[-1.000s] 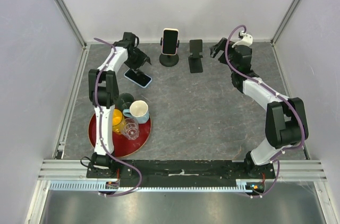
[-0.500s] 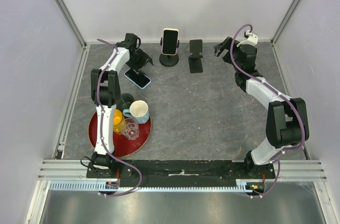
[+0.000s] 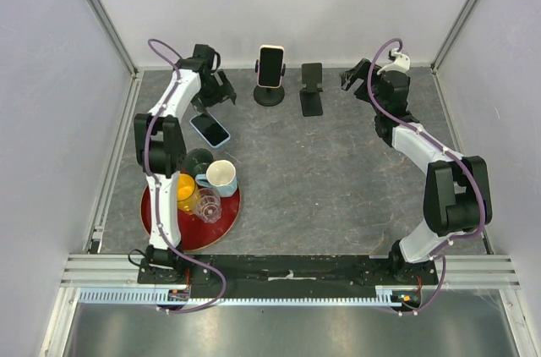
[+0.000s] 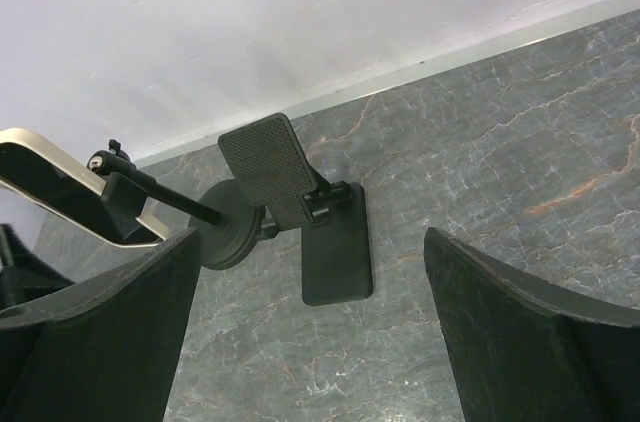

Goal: Place the phone on the phone stand

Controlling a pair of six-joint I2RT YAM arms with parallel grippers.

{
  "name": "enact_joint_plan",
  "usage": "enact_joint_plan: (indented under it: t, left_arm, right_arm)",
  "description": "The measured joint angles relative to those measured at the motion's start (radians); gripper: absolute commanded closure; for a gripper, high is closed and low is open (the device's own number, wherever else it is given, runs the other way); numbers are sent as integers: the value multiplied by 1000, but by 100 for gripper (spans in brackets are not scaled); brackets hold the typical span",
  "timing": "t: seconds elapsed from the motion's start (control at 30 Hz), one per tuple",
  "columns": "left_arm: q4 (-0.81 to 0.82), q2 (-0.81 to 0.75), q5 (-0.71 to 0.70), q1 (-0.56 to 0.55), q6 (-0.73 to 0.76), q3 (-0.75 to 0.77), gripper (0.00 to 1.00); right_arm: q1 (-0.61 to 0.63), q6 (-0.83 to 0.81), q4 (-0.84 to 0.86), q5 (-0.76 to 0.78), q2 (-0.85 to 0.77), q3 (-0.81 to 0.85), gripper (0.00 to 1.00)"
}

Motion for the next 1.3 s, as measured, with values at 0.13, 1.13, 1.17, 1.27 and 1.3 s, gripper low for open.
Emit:
enact_joint_plan:
  t: [0.13,1.13,1.17,1.27,1.3]
  left_arm:
    - [-40,-82,-98,5,87,2,0]
    - [97,-126,129,138,-64,-356,0]
    - [98,-126,127,137,-72,-356,0]
    - [100,-126,103,126,-98,-355,0]
    - [97,-125,92,120,-109,-353,1]
  right_arm:
    - [-1,0,4,-12,4,0,2]
    - [-25,17,34,-49,23,-13,2]
    - [-27,19,37,-51,24,-13,2]
    - [-29,22,45,-56,28,-13,2]
    - [-30,23,45,-57,28,-13,2]
